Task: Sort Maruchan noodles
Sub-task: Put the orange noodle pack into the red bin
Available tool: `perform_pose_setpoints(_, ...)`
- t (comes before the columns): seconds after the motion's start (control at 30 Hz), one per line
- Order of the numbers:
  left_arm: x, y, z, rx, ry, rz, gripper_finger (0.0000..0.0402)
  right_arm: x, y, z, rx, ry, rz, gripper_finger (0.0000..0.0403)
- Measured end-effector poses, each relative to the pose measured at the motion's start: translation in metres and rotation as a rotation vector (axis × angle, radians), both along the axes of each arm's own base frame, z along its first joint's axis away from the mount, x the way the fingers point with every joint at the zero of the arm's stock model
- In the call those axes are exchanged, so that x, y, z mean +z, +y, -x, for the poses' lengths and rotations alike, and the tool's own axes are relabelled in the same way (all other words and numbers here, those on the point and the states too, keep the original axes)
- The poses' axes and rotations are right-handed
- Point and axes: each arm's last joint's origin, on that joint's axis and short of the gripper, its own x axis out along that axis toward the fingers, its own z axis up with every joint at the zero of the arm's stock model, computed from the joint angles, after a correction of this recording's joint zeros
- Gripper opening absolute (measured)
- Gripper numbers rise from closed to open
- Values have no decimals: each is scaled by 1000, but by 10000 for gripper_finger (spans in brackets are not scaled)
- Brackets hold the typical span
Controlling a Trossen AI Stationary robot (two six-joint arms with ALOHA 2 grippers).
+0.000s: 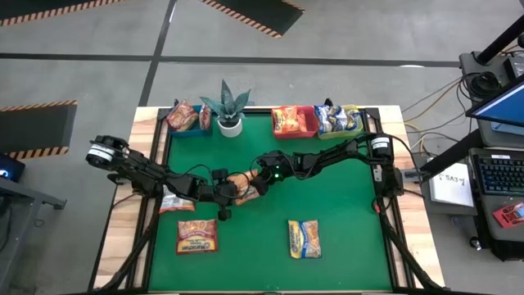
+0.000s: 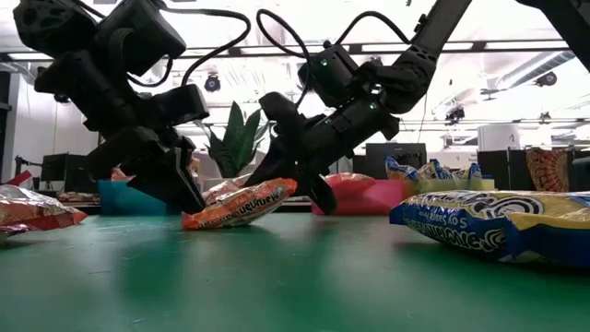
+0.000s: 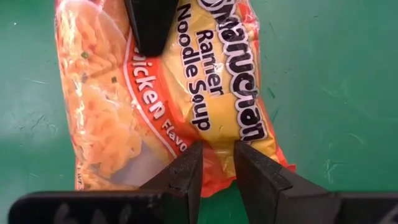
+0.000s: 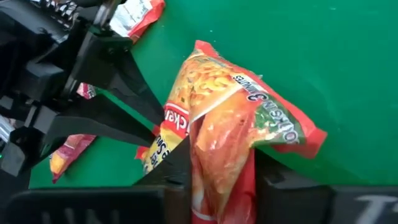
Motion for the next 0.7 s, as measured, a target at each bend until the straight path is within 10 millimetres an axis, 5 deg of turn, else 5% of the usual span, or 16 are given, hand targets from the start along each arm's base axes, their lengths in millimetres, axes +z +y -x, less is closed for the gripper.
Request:
perform_pose_setpoints(0.33,14,2,3,-65,-19,-97,75,9,-1,1,8,-20,25,49)
perform_pose_setpoints(0.7,84,8,28,-175,-265,-222,75,55,-4,22,48,62,96,35)
